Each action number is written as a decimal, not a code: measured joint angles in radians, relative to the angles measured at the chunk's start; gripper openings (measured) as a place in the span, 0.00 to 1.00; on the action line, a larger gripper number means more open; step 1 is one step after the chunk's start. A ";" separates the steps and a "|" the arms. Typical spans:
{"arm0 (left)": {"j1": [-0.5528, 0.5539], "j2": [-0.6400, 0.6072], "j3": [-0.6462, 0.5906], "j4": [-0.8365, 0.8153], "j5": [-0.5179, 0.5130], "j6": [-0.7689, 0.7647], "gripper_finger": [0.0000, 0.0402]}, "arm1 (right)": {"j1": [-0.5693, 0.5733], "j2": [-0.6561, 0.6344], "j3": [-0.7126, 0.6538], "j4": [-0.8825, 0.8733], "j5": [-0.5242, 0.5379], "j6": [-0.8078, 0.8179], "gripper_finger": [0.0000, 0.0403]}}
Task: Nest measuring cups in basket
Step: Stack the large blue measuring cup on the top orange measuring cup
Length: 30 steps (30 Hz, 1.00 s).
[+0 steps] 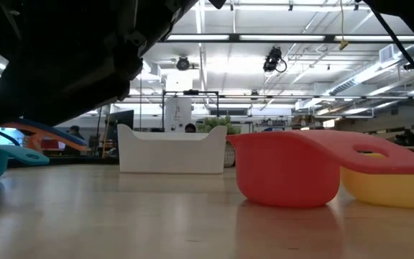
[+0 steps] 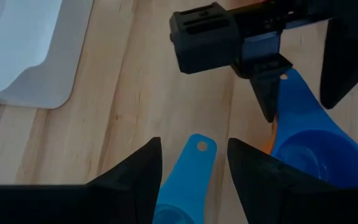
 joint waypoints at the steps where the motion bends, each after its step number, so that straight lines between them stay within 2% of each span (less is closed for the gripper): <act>1: 0.000 0.000 0.000 0.000 0.000 0.000 0.47 | 0.000 0.000 0.000 0.000 0.010 0.000 0.58; 8: 0.000 0.000 0.000 0.000 0.000 0.000 0.47 | 0.008 0.001 -0.020 -0.027 0.038 -0.005 0.51; 20: 0.000 0.000 0.000 0.001 0.000 0.000 0.47 | 0.007 -0.003 -0.022 -0.069 0.026 -0.033 0.37; 30: 0.000 0.000 0.000 0.001 0.000 0.000 0.47 | -0.001 -0.016 -0.018 -0.172 0.030 -0.034 0.38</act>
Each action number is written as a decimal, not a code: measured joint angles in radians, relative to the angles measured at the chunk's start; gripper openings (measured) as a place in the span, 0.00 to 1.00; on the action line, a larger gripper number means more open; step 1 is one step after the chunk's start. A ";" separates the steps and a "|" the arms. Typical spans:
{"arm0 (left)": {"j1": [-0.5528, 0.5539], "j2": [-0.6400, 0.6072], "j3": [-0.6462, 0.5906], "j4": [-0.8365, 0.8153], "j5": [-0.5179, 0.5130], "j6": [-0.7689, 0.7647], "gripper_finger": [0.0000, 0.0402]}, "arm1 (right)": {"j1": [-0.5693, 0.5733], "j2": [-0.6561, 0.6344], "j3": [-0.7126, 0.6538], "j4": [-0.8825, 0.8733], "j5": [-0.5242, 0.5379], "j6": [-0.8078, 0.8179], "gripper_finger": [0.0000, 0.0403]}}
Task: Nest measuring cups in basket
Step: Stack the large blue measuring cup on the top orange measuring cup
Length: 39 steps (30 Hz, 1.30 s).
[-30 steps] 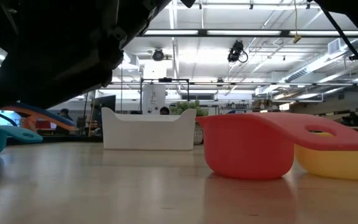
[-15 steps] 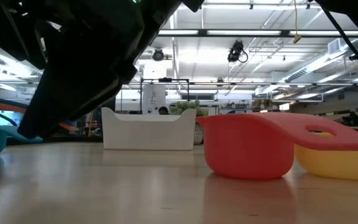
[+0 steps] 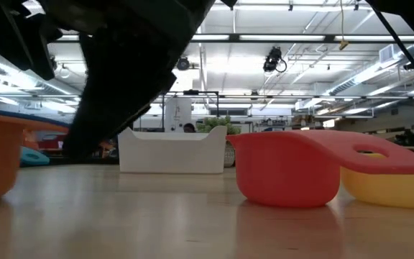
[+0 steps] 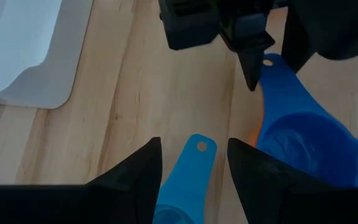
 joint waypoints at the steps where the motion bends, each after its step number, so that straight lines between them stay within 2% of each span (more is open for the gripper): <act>1: 0.000 0.000 0.000 0.000 0.000 0.000 0.47 | 0.000 -0.004 0.000 -0.022 0.005 0.000 0.38; 22: 0.000 0.000 0.000 0.005 0.007 0.001 0.47 | -0.006 -0.044 0.002 -0.437 0.032 0.059 0.38; 29: 0.000 0.000 0.000 0.040 0.000 0.102 0.47 | 0.010 -0.063 0.000 -0.481 0.088 0.132 0.38; 33: -0.002 0.000 0.000 0.049 -0.111 0.153 0.47 | 0.020 -0.094 0.000 -0.487 0.091 0.223 0.43; 37: -0.002 0.000 0.000 0.064 -0.239 0.183 0.48 | 0.030 -0.101 0.000 -0.490 0.131 0.289 0.52; 39: -0.002 0.000 0.000 0.063 -0.265 0.182 0.50 | 0.030 -0.101 0.000 -0.490 0.142 0.310 0.57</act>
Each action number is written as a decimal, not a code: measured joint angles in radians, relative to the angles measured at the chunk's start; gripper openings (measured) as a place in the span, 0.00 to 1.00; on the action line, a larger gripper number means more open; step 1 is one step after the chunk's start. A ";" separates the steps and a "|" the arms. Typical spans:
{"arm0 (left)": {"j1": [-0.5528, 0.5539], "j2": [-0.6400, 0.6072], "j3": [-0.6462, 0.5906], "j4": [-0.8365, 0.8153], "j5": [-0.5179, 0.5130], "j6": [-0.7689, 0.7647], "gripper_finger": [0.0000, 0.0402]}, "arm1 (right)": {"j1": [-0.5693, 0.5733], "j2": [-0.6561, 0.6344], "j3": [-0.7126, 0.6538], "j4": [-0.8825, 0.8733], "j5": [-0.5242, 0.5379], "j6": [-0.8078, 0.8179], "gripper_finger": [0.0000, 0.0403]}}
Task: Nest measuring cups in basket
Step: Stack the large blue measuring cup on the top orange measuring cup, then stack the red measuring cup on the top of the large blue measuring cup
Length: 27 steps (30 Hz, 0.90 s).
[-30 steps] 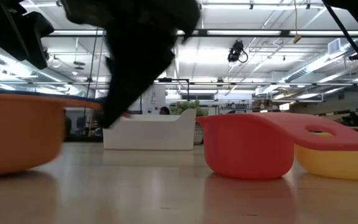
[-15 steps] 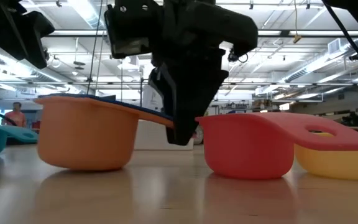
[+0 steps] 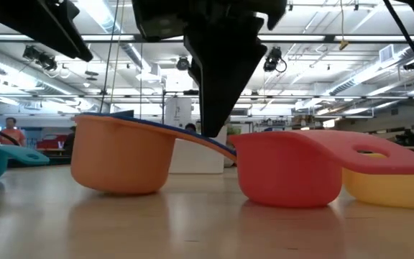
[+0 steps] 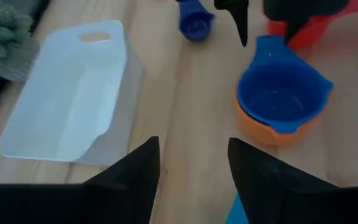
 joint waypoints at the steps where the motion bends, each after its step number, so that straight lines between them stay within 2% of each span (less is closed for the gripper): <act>1: 0.000 0.000 0.000 -0.002 -0.001 0.001 0.50 | 0.000 0.000 0.000 0.001 0.001 0.015 0.60; 5: -0.022 0.000 -0.020 -0.005 -0.008 0.048 0.52 | 0.004 -0.009 -0.001 -0.023 0.006 0.106 0.67; 10: -0.064 0.000 -0.070 0.004 -0.018 0.103 0.52 | 0.026 -0.046 0.002 -0.004 0.037 0.255 0.71; 20: -0.158 -0.003 -0.128 -0.023 -0.021 0.109 0.52 | 0.100 -0.042 0.001 -0.001 0.060 0.697 0.70; 24: -0.202 -0.028 -0.128 -0.023 -0.034 0.127 0.52 | 0.125 -0.042 0.001 0.029 0.055 0.799 0.68; 27: -0.224 -0.055 -0.128 0.013 -0.046 0.174 0.52 | 0.139 -0.042 0.001 0.022 0.073 0.806 0.68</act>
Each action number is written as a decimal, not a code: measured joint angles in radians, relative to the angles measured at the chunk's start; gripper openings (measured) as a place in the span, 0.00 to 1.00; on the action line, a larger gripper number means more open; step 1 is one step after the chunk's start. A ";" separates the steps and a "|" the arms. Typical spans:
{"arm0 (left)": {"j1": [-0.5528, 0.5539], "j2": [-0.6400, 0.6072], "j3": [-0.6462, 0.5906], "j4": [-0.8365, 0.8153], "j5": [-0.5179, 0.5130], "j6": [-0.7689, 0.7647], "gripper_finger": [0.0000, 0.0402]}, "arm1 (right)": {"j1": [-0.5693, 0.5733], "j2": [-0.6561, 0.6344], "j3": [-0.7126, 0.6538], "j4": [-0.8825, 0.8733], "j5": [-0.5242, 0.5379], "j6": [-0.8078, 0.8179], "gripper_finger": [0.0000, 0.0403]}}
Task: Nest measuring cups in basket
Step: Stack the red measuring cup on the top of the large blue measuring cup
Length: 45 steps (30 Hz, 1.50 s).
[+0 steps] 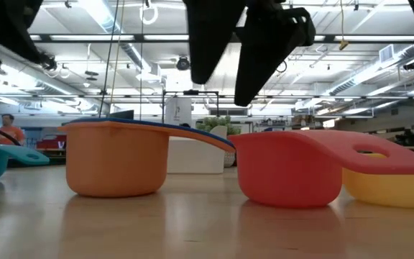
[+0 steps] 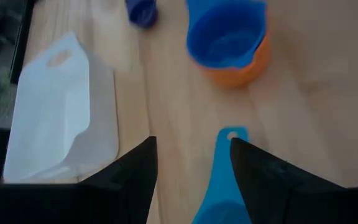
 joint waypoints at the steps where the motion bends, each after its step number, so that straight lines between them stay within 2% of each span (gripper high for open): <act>1: -0.003 -0.005 0.000 0.029 -0.001 0.030 0.52 | 0.006 0.000 0.000 -0.011 0.021 -0.013 0.68; 3: 0.003 -0.007 0.000 0.099 0.014 0.095 0.52 | 0.020 -0.006 0.000 -0.040 0.084 -0.030 0.68; 7: 0.056 0.012 0.000 0.240 0.131 0.210 0.52 | 0.036 -0.022 0.000 -0.118 0.223 -0.060 0.68; 10: 0.103 0.039 0.000 0.327 0.166 0.288 0.52 | 0.037 -0.028 0.000 -0.194 0.291 -0.057 0.67; 15: 0.162 0.101 0.004 0.446 0.225 0.420 0.52 | 0.038 -0.047 0.000 -0.314 0.341 -0.023 0.66; 19: 0.208 0.162 0.046 0.461 0.280 0.423 0.52 | 0.042 -0.072 0.000 -0.364 0.378 -0.021 0.64; 28: 0.254 0.295 0.162 0.467 0.287 0.448 0.52 | 0.042 -0.134 -0.011 -0.403 0.442 -0.106 0.61; 33: 0.269 0.375 0.234 0.465 0.299 0.468 0.52 | 0.030 -0.205 -0.117 -0.350 0.436 -0.168 0.61; 41: 0.300 0.495 0.359 0.461 0.303 0.495 0.52 | 0.023 -0.394 -0.382 -0.143 0.433 -0.248 0.61; 45: 0.324 0.549 0.418 0.463 0.340 0.506 0.52 | 0.029 -0.479 -0.506 -0.079 0.446 -0.248 0.61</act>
